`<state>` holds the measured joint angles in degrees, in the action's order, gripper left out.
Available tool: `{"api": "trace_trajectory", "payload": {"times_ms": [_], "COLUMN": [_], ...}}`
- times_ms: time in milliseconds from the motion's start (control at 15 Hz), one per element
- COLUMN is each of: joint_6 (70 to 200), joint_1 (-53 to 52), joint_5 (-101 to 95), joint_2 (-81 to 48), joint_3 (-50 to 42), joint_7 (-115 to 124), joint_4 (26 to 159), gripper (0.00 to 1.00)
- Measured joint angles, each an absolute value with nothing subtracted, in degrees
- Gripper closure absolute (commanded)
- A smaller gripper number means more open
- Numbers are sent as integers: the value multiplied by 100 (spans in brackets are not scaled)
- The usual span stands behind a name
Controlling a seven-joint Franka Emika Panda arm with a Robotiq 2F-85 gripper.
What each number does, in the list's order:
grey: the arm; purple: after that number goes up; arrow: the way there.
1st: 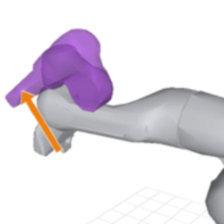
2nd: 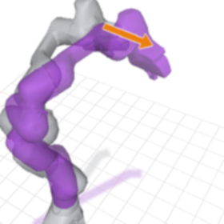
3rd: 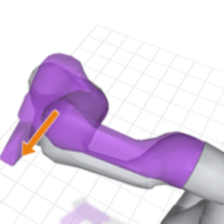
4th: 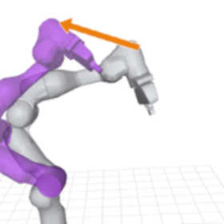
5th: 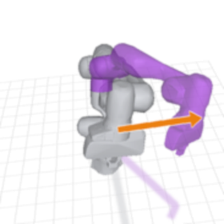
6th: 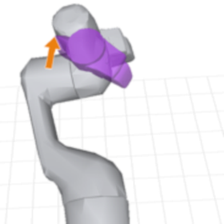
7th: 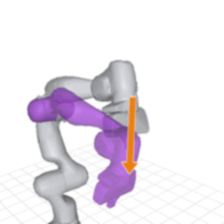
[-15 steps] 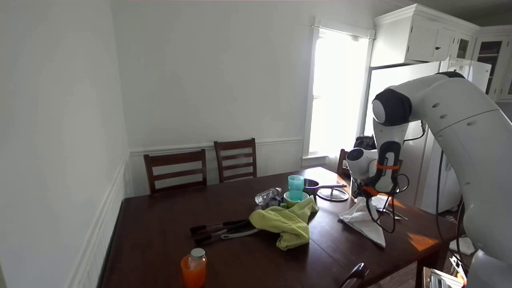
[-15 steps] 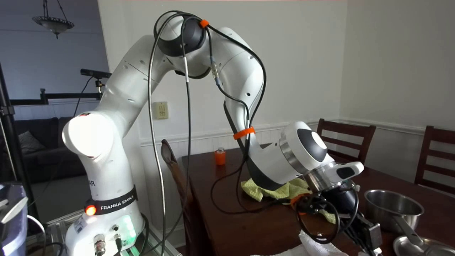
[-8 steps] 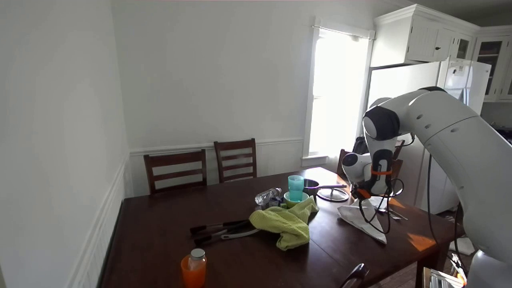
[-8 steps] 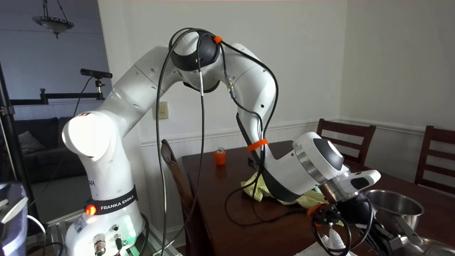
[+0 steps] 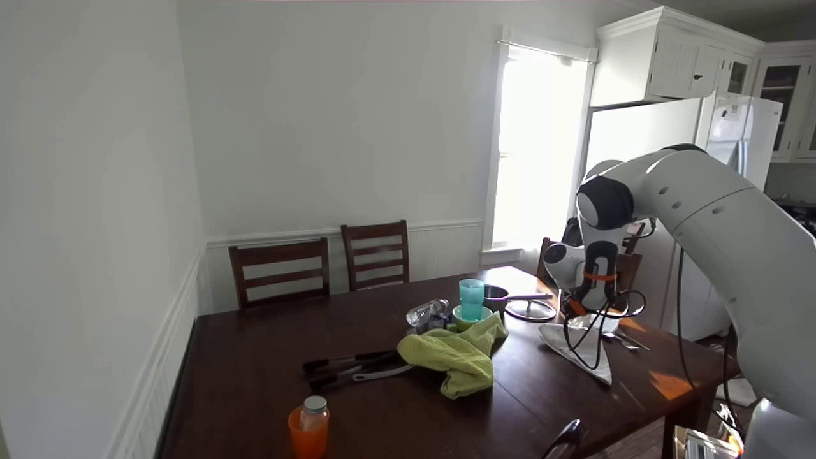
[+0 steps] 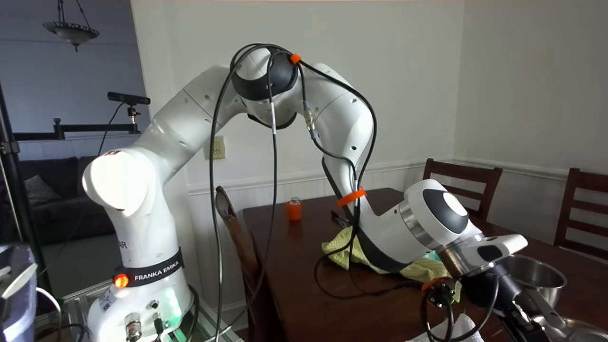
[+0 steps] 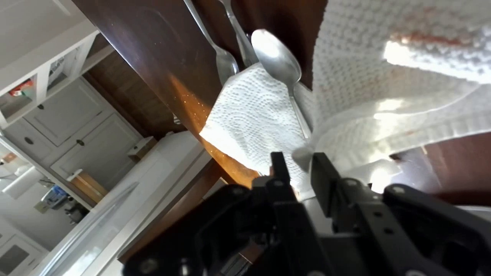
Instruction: Unfold the white towel twice
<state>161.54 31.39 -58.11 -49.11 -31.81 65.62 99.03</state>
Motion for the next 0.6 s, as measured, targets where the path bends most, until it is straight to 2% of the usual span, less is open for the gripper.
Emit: {"api": "trace_trajectory", "payload": {"times_ms": [400, 467, 600], "joint_6": [16164, 16179, 16242], "joint_1": [3148, 3152, 3176], "joint_5": [-5047, -4905, -4604], "joint_2": [-4627, -4538, -4347], "joint_3": [-3489, -3518, -3534], "joint_7": [5989, 5791, 5335], "joint_4": [9983, 10051, 10223], "gripper": [3, 0, 0]}}
